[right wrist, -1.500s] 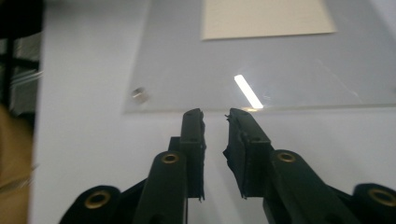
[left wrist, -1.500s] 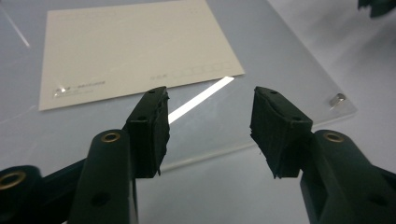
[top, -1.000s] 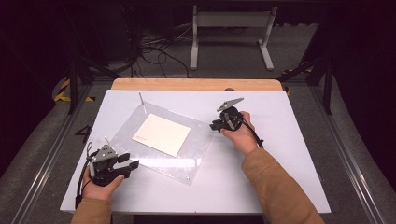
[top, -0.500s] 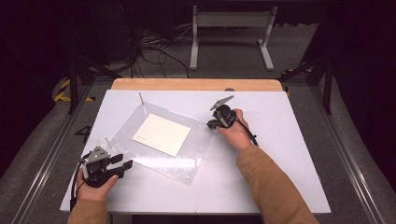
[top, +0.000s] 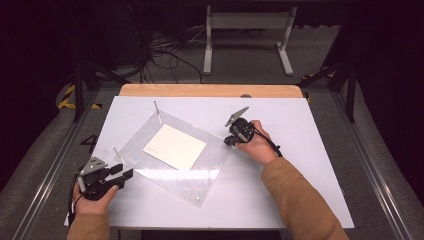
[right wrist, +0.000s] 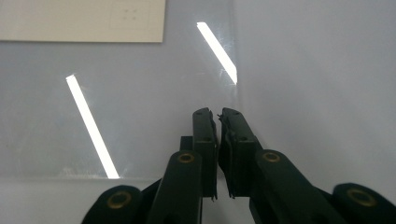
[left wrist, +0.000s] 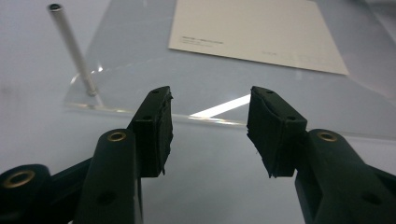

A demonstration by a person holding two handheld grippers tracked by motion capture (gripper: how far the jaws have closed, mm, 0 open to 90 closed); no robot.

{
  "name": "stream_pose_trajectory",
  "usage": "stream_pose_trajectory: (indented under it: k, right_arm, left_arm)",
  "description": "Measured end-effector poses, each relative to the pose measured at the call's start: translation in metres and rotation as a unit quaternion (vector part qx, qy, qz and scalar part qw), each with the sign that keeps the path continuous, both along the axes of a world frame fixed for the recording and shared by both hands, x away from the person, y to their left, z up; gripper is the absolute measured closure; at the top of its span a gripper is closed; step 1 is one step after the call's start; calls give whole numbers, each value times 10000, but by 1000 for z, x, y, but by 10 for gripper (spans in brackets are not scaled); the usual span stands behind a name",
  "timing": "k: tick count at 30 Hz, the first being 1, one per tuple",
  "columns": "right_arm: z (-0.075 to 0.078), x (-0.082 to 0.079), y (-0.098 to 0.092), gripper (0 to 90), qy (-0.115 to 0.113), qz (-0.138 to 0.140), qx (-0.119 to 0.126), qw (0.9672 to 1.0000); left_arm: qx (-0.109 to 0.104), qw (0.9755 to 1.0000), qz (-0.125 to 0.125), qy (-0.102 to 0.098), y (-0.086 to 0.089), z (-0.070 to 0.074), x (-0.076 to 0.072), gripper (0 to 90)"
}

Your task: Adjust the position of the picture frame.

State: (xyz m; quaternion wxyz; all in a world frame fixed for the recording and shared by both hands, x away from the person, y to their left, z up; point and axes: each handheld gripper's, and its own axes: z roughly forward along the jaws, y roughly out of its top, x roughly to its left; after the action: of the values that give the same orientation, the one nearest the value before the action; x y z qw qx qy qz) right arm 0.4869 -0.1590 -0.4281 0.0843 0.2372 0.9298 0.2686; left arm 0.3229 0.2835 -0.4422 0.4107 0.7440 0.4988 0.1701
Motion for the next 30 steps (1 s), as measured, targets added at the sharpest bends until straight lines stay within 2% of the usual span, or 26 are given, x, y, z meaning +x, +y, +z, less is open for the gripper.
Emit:
stream_pose_trajectory:
  k: [4,8,14,19,22,25,27,28,29,30]
  right_arm:
    - [-1,-23,-10,843,49,233,88,9997]
    - [-1,-46,-16,843,92,421,63,9991]
    - [-2,-75,-22,843,184,615,105,9979]
    - [-3,-82,-25,842,184,529,231,9982]
    - [-4,-82,-26,843,196,504,300,9981]
    - [-5,-82,-27,842,194,493,350,9980]
    - [-5,-82,-28,842,218,487,362,9979]
    - [-5,-81,-28,842,235,489,373,9978]
    - [-5,-81,-28,843,243,491,386,9978]
    - [-5,-81,-28,842,248,495,389,9977]
  left_arm:
    - [164,9989,440,-2,10,-1,0,491]
    - [273,9971,710,-35,14,-2,5,448]
    - [353,9964,768,-17,10,-7,20,417]
    - [344,9959,831,-134,7,-6,35,407]
    - [366,9965,736,-147,1,-8,46,488]
    - [295,9972,684,-113,-2,-11,56,626]
    - [382,9968,680,-172,-4,-12,60,722]
    - [554,9952,764,-248,-6,-11,62,771]
    - [584,9952,744,-230,-6,-10,63,840]
    - [541,9955,723,-272,-5,-10,64,844]
